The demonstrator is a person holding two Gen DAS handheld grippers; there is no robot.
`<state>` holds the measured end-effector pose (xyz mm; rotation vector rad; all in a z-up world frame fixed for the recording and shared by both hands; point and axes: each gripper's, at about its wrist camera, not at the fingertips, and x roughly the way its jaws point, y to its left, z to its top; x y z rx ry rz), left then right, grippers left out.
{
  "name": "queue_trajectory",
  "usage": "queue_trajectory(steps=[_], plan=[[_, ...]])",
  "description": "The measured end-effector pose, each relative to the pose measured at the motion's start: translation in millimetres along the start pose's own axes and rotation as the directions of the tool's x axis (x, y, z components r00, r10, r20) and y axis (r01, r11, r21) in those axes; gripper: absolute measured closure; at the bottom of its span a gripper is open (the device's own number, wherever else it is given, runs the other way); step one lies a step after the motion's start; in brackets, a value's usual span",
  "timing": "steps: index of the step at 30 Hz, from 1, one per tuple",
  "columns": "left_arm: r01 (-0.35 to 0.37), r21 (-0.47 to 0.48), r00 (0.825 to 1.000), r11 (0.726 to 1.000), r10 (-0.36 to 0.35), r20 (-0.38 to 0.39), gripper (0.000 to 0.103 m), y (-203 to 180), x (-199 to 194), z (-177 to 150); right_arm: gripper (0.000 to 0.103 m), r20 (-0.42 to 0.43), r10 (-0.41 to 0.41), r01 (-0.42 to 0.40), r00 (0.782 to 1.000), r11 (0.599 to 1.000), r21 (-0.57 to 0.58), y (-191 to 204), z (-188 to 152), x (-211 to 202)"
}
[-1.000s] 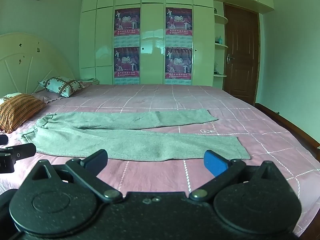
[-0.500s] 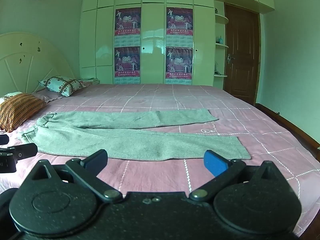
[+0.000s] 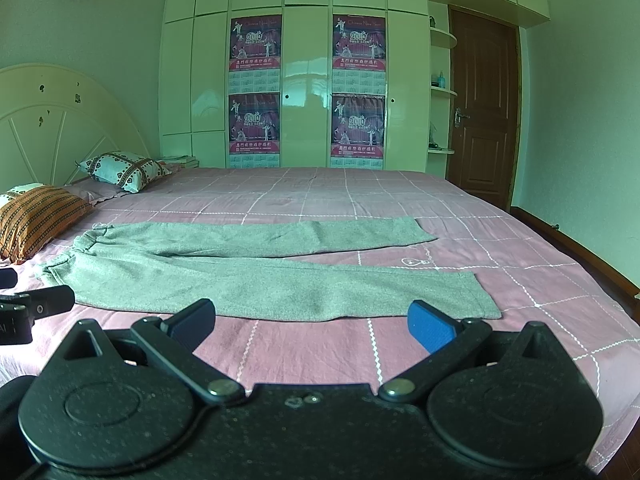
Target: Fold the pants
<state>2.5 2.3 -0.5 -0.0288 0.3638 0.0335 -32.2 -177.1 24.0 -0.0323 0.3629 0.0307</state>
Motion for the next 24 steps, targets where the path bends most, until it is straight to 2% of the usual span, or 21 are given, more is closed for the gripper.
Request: queue_trajectory(steps=[24], plan=[[-0.010,0.005,1.000,1.000,0.010,-0.002,0.000,4.0,-2.4,1.6,0.006,-0.002,-0.001,0.001,1.000,1.000,0.001,0.2,-0.2,1.1]])
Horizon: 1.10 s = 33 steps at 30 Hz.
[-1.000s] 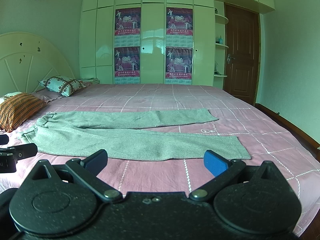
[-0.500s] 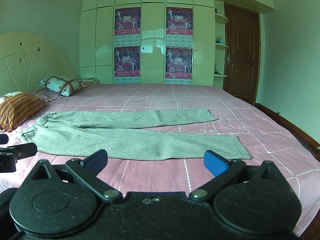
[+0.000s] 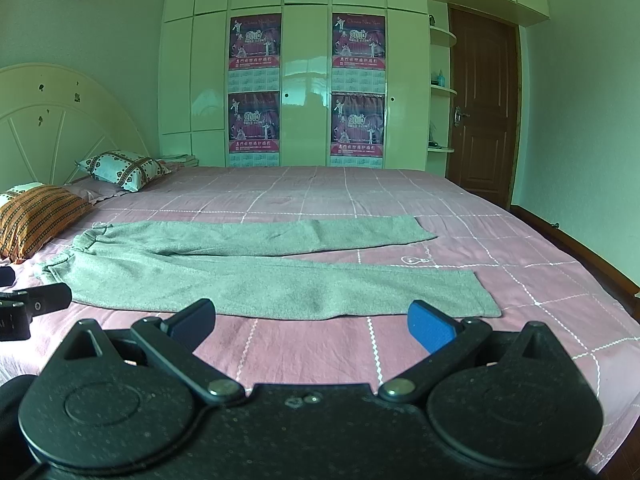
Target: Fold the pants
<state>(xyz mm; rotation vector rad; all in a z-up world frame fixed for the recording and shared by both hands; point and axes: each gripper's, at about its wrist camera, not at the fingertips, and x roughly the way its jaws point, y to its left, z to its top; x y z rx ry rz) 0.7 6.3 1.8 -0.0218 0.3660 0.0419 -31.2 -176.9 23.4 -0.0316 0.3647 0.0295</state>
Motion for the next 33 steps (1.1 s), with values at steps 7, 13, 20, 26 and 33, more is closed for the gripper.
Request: queue_trajectory(steps=[7,13,20,26,33], plan=[[0.000,-0.001,1.000,1.000,0.000,0.000,0.000,-0.6,0.2,-0.1,0.006,-0.001,0.001,-0.001,1.000,1.000,-0.001,-0.2,0.3,-0.3],[0.000,0.000,1.000,1.000,0.000,-0.001,0.000,-0.5,0.1,0.3,0.006,-0.001,0.001,-0.001,1.000,1.000,0.000,0.0,0.2,-0.2],[0.000,0.001,1.000,1.000,0.000,-0.001,0.000,-0.7,1.3,0.6,0.006,-0.001,0.001,-0.001,1.000,1.000,-0.001,0.3,0.0,-0.2],[-0.001,0.002,1.000,1.000,0.001,-0.003,0.000,-1.0,2.4,0.5,0.006,-0.001,0.001,-0.001,1.000,1.000,-0.002,0.5,-0.1,0.1],[0.001,0.000,1.000,1.000,-0.001,-0.009,0.000,0.7,4.8,-0.4,0.006,-0.002,0.001,-0.001,1.000,1.000,-0.002,-0.1,2.1,-1.0]])
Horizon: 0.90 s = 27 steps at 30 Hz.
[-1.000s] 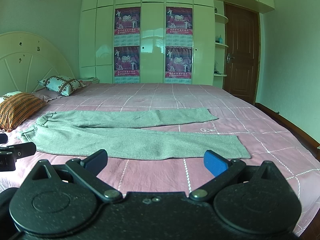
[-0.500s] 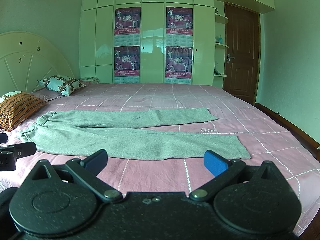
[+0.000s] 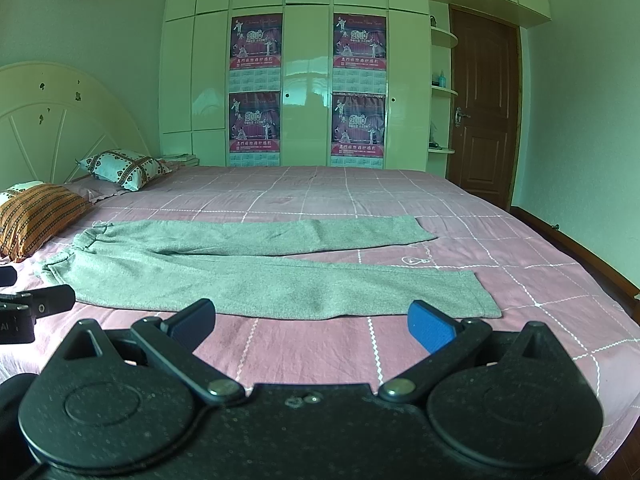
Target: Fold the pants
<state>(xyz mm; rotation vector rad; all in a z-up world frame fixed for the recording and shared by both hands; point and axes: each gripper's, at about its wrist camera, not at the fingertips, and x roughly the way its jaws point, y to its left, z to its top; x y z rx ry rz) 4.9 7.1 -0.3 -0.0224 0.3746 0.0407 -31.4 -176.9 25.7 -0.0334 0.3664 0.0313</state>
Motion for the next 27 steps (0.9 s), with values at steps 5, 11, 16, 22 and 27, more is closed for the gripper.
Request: queue_trajectory(steps=[5,11,16,22,27], plan=[[-0.005,-0.038,1.000,0.999,0.005,-0.018,0.000,11,11,-1,0.006,0.031,0.043,-0.042,0.999,0.999,-0.015,-2,0,0],[-0.065,-0.079,0.997,0.995,0.061,-0.051,0.000,41,46,5,0.007,0.023,0.139,-0.139,0.990,0.990,0.001,-21,18,26],[-0.086,-0.080,0.992,0.993,0.077,-0.103,0.000,71,85,15,0.013,0.003,0.118,-0.118,0.993,0.992,0.040,-33,29,57],[-0.112,-0.077,0.987,0.991,0.102,-0.122,0.000,115,136,36,0.013,-0.053,0.108,-0.107,0.993,0.994,0.027,-36,40,106],[-0.148,-0.065,0.980,0.987,0.138,-0.142,0.000,160,187,60,0.026,-0.112,0.126,-0.125,0.986,0.992,0.015,-25,59,155]])
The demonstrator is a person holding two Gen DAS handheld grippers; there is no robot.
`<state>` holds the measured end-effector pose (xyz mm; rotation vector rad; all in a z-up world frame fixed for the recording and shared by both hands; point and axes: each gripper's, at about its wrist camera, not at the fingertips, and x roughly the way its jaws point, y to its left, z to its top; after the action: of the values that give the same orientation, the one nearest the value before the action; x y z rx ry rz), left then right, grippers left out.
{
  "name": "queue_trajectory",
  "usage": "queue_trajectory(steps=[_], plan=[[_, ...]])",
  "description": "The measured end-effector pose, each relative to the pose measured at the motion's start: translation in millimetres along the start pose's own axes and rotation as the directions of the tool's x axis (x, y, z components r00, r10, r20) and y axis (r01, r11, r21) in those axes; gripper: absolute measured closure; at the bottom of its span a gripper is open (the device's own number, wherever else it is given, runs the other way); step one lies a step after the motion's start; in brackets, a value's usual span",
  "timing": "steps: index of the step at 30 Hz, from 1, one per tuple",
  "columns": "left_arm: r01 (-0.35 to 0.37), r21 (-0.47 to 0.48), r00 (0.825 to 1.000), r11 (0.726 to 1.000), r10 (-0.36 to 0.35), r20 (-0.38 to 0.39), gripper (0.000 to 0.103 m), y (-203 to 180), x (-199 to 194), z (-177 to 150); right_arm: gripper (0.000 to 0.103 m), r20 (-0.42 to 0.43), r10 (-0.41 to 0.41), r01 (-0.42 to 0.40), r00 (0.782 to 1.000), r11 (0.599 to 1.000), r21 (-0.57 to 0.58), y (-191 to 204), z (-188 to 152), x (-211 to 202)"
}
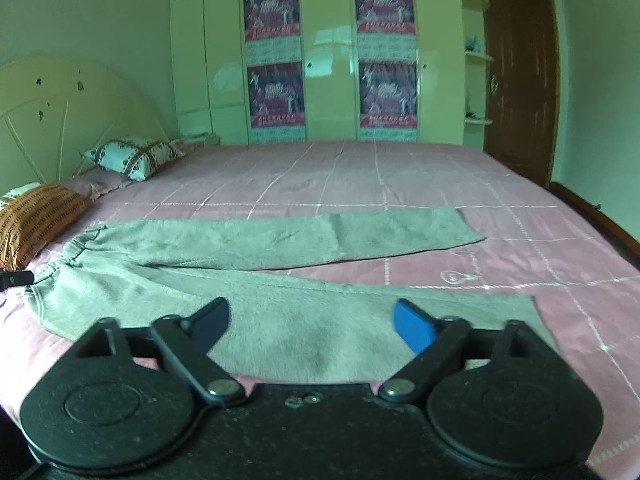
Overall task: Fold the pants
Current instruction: 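Grasp the grey-green sweatpants waist with the left tool while the right tool grasps beside it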
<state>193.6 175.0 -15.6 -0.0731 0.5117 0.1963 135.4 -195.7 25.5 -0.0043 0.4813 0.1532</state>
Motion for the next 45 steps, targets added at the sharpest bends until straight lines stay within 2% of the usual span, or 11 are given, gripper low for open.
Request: queue_trajectory(steps=[9,11,13,23,24,27,37,40,41,43,45], plan=[[-0.077,0.098,0.995,0.992,0.083,-0.058,0.000,85,133,77,0.026,-0.030,0.033,-0.037,0.999,0.992,-0.124,38,62,127],[-0.088,0.071,0.991,0.994,0.095,-0.090,0.011,107,166,86,0.026,-0.046,0.043,-0.050,0.998,0.987,-0.155,45,74,162],[-0.071,-0.003,0.989,0.997,0.070,-0.133,0.019,128,199,90,0.029,-0.065,0.047,-0.059,0.997,0.979,-0.196,53,84,197],[-0.094,-0.050,0.970,0.994,0.080,-0.228,0.019,172,335,83,0.045,-0.149,0.082,-0.125,0.985,0.944,-0.306,82,102,342],[-0.083,-0.052,0.971,0.995,0.069,-0.230,0.021,174,343,85,0.047,-0.164,0.085,-0.134,0.983,0.940,-0.314,86,102,355],[-0.027,-0.087,0.966,0.996,0.003,-0.259,0.044,174,366,95,0.053,-0.193,0.112,-0.176,0.975,0.916,-0.360,99,101,387],[0.012,-0.119,0.957,0.993,-0.046,-0.286,0.045,182,382,98,0.057,-0.294,0.201,-0.324,0.935,0.823,-0.467,118,104,438],[0.029,-0.126,0.954,0.992,-0.065,-0.292,0.045,185,382,99,0.072,-0.277,0.282,-0.386,0.919,0.788,-0.479,124,115,436],[0.035,-0.118,0.953,0.992,-0.068,-0.294,0.045,186,383,99,0.072,-0.304,0.283,-0.404,0.910,0.769,-0.495,129,116,439],[0.040,-0.123,0.952,0.992,-0.076,-0.295,0.045,186,385,98,0.072,-0.411,0.294,-0.477,0.863,0.741,-0.472,139,117,452],[0.041,-0.118,0.954,0.992,-0.074,-0.292,0.045,186,387,95,0.072,-0.426,0.289,-0.478,0.857,0.756,-0.448,140,121,460]])
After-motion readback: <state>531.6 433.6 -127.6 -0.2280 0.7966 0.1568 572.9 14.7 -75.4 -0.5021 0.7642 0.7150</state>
